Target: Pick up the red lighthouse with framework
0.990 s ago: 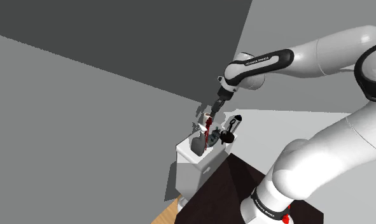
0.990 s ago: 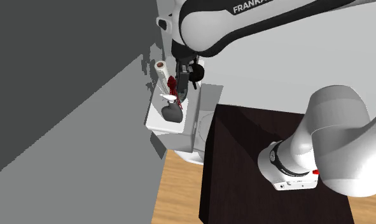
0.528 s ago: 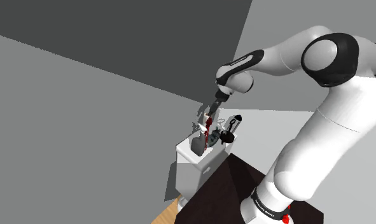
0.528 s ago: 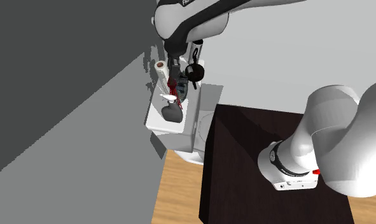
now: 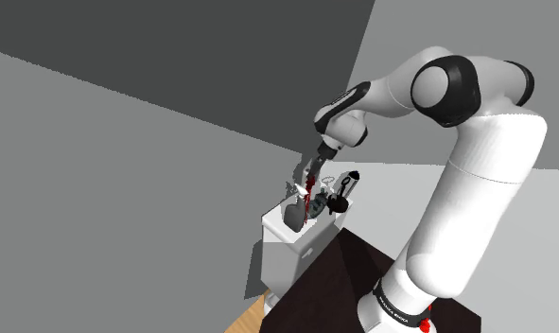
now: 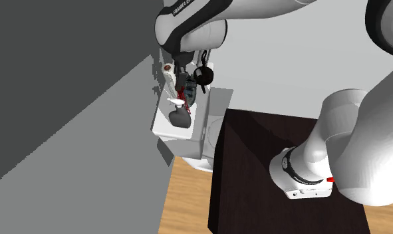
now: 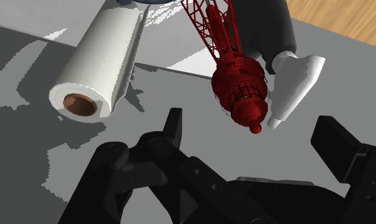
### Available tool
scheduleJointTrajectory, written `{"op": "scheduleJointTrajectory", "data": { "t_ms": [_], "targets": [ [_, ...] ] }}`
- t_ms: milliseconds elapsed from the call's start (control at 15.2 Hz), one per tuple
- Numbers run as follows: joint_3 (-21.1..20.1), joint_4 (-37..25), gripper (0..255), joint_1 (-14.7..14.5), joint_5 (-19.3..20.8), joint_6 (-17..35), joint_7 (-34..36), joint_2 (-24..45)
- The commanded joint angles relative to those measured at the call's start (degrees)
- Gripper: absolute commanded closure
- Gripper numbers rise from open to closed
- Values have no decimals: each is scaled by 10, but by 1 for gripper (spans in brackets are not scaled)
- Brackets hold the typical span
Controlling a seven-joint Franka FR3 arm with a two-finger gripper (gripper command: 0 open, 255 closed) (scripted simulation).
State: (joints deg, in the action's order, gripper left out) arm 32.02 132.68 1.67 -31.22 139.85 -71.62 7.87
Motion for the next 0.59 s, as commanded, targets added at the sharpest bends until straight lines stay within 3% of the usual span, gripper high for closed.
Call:
{"op": "scheduleJointTrajectory", "data": {
  "t_ms": [0, 132, 198, 528],
  "targets": [
    [-5, 0, 0, 4, -24, 11, -20, 18],
    [-6, 0, 0, 4, -24, 11, -20, 18],
    [-6, 0, 255, 4, -25, 11, -21, 19],
    [-6, 0, 255, 4, -24, 11, -20, 18]
  ]
}}
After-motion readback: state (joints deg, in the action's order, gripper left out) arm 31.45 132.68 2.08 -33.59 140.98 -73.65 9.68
